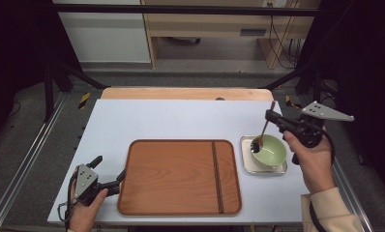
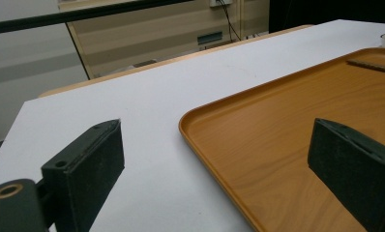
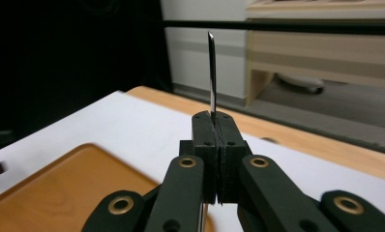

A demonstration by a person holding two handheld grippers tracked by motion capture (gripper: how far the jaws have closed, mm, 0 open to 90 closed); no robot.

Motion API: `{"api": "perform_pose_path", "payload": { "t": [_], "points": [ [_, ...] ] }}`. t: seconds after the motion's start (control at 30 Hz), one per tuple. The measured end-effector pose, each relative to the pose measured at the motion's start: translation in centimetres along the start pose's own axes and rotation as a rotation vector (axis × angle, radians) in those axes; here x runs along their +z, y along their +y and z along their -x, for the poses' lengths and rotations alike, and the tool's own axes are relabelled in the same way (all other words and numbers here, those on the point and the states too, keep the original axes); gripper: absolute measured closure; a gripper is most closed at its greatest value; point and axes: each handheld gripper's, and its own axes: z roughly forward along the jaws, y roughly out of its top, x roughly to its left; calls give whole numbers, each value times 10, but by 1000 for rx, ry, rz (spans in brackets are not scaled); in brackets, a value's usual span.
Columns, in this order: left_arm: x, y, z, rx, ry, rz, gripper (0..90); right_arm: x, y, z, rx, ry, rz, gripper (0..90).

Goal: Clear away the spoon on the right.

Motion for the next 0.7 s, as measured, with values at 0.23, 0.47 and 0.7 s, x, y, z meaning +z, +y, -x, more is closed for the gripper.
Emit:
{"api": "perform_pose_path", "payload": {
  "t": [0.23,0.47,0.7],
  "points": [
    [-1,0,0,9,0,-3,56,30,-20,-42,-13,123,-73,896],
    [-1,0,1,15,-3,-1,55,57,-42,-70,13,215,-125,896],
    [0,-1,1,19,-5,-6,54,75,-61,-86,21,277,-195,896]
  ]
}}
